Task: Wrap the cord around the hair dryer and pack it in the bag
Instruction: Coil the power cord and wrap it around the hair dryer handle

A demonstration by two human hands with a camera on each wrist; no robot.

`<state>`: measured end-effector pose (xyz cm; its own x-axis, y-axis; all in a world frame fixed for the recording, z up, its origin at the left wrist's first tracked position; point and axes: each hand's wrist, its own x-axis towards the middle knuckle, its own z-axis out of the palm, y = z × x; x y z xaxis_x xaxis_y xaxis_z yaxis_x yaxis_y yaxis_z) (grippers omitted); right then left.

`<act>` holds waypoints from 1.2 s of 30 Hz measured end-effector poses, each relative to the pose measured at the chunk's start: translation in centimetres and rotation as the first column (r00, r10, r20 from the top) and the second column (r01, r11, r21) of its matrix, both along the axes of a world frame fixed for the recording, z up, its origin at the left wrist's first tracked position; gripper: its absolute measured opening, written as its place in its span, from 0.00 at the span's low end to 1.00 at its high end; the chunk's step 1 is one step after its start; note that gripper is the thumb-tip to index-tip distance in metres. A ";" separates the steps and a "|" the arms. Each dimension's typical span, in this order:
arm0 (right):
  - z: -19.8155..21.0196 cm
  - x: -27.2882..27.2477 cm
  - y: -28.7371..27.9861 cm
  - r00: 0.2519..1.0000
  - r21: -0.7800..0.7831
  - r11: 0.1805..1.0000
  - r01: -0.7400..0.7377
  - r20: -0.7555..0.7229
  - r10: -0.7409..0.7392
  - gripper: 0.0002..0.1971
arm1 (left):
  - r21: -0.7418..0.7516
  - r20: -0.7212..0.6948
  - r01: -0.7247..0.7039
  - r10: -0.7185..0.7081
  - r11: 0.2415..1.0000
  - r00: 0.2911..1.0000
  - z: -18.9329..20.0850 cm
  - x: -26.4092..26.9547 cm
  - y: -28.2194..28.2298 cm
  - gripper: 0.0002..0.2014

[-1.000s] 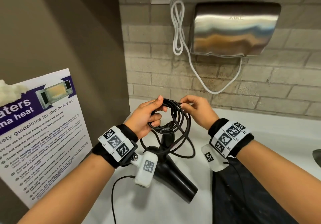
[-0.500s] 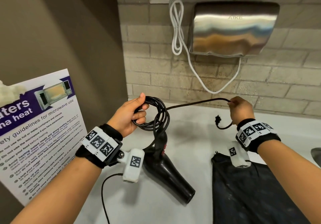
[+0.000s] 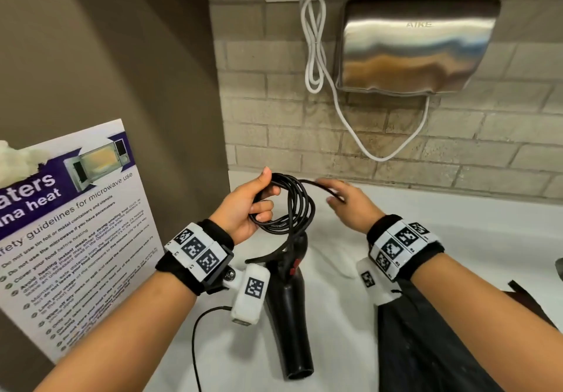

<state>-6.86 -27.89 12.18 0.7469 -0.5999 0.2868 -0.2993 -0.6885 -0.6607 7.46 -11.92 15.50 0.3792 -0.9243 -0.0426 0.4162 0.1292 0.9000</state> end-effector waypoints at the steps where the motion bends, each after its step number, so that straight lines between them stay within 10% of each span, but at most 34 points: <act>1: 0.4 0.8 1.1 0.987 -0.015 0.988 -0.156 0.036 0.156 0.22 | 0.002 -0.006 0.003 -0.003 1.000 1.000 0.0 -0.1 -0.1 0.14; 8: 2.1 1.7 2.3 0.928 -0.212 0.920 -0.330 0.106 0.358 0.10 | -0.003 0.002 -0.002 0.002 1.000 1.000 -0.1 -0.4 -0.7 0.15; 15: 2.0 0.4 -1.1 0.993 -0.106 0.994 0.039 0.116 -0.027 0.10 | 0.066 0.044 -0.005 0.002 0.998 0.999 -0.8 0.1 -0.5 0.17; 22: -0.1 -5.2 -7.6 0.892 0.008 0.892 0.451 -0.040 -0.451 0.12 | -0.006 -0.054 -0.034 0.034 0.999 0.998 -1.0 0.4 0.6 0.16; 30: -2.0 -5.8 -6.0 0.493 -0.405 0.752 0.520 -0.577 -0.651 0.19 | -0.061 -0.131 -0.065 0.056 0.996 0.990 0.3 0.3 0.3 0.16; 34: -0.3 -3.2 -2.7 0.915 -0.142 0.954 0.264 -0.277 -0.294 0.20 | -0.043 -0.089 -0.035 0.031 0.998 0.996 0.5 -0.4 -0.4 0.15; 36: 1.7 -2.2 0.4 0.995 0.050 0.994 0.102 -0.001 -0.102 0.11 | -0.034 -0.070 -0.039 0.036 0.999 0.997 0.5 -0.5 -0.6 0.14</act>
